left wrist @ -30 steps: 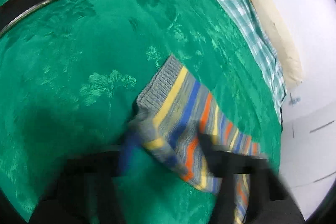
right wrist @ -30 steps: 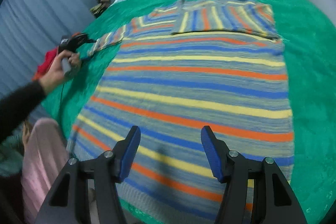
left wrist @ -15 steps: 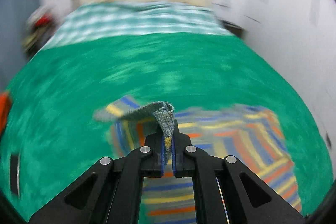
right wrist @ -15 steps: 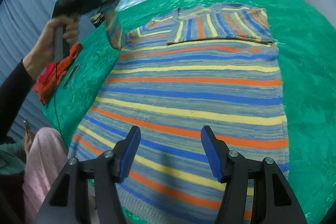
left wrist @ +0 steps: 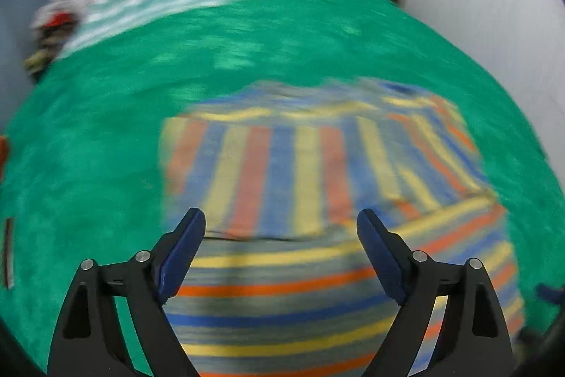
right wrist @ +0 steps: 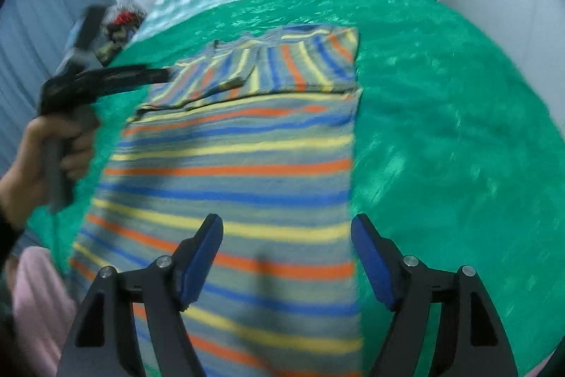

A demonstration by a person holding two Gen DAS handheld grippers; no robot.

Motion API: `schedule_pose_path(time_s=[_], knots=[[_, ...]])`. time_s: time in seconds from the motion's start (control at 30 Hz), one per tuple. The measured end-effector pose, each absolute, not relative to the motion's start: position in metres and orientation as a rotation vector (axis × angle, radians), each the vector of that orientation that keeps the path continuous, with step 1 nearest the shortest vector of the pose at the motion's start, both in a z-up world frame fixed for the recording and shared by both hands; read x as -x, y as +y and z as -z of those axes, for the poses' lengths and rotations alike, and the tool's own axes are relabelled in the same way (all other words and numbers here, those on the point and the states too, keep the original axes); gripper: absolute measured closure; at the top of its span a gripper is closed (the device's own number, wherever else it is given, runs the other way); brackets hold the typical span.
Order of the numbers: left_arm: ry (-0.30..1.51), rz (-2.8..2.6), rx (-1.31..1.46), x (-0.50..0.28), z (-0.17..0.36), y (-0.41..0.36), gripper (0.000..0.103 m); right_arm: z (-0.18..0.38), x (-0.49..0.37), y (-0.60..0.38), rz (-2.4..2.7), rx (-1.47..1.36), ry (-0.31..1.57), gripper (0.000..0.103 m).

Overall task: Fold small clothes
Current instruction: 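Fold the held sleeve across the sweater body with the left tool and release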

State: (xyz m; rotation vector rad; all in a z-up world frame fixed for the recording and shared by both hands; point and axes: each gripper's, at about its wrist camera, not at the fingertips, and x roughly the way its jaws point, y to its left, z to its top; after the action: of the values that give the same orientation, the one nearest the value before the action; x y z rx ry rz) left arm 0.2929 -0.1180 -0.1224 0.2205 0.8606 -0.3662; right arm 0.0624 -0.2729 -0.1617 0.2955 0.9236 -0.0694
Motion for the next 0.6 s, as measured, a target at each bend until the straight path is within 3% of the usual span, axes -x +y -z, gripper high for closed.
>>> schedule_pose_path(time_s=[0.17, 0.23, 0.33, 0.4, 0.53, 0.6], knots=[[0.865, 0.273, -0.188, -0.326, 0.144, -0.083, 0.019, 0.134, -0.149, -0.276, 0.026, -0.216, 0.932, 0.029], [0.91, 0.249, -0.251, -0.329, 0.169, -0.084, 0.027, 0.126, -0.191, -0.271, -0.006, -0.228, 0.912, 0.029], [0.976, 0.235, -0.277, -0.328, 0.204, -0.079, 0.027, 0.135, -0.25, -0.262, -0.041, -0.274, 0.898, 0.044], [0.935, 0.23, -0.251, -0.322, 0.203, -0.073, 0.018, 0.151, -0.272, -0.257, -0.074, -0.294, 0.89, 0.054], [0.979, 0.222, -0.204, -0.322, 0.194, -0.059, 0.015, 0.211, -0.297, -0.233, -0.123, -0.184, 1.081, 0.063], [0.974, 0.209, -0.213, -0.315, 0.186, -0.052, 0.015, 0.204, -0.284, -0.228, -0.104, -0.104, 1.052, 0.065]])
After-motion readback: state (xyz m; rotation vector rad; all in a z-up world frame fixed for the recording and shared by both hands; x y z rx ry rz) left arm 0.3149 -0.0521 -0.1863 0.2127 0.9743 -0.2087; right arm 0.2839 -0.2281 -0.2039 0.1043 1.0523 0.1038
